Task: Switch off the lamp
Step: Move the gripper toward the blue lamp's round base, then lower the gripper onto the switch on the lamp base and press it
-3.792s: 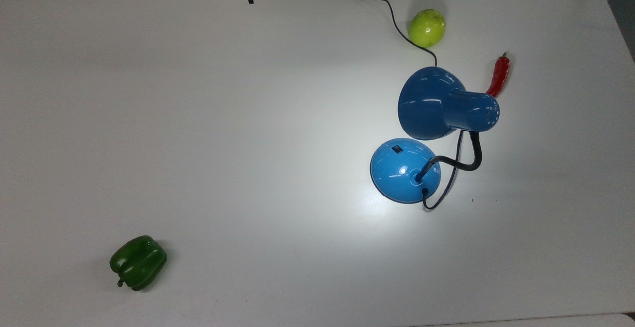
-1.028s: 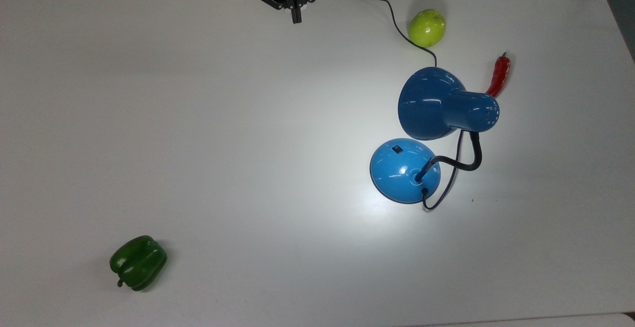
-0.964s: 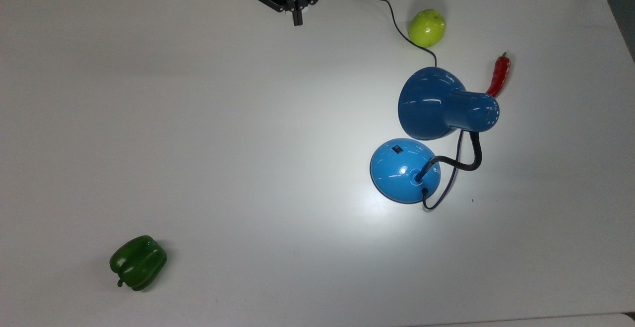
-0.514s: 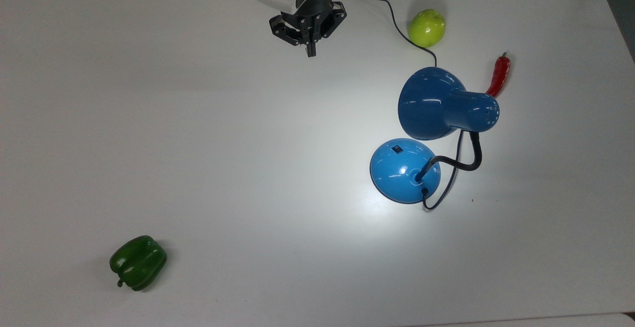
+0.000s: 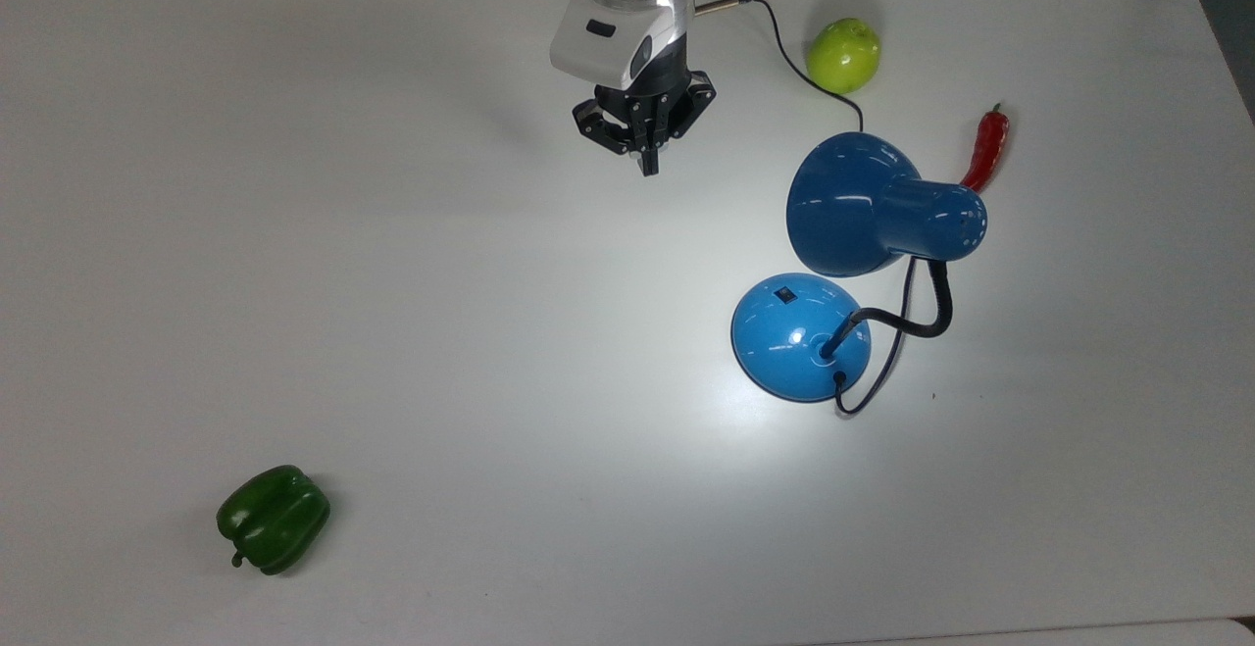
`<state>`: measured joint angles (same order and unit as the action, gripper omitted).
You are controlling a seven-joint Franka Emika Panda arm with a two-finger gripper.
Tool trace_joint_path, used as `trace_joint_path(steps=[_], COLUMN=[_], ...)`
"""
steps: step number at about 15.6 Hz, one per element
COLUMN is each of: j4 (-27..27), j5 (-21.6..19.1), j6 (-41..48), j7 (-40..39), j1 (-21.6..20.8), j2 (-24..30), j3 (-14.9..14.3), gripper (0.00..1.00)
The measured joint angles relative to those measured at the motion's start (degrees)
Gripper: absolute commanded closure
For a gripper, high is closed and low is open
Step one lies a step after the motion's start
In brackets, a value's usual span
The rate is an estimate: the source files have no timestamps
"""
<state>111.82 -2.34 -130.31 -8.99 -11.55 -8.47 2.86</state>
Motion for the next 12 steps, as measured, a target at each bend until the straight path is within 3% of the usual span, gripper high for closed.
trace_joint_path(steps=[12], j4=[0.31], j5=[-0.10], j6=[-17.86], j7=[1.09], j1=[-1.98], j2=[-8.20], j3=[1.78], gripper=[1.00])
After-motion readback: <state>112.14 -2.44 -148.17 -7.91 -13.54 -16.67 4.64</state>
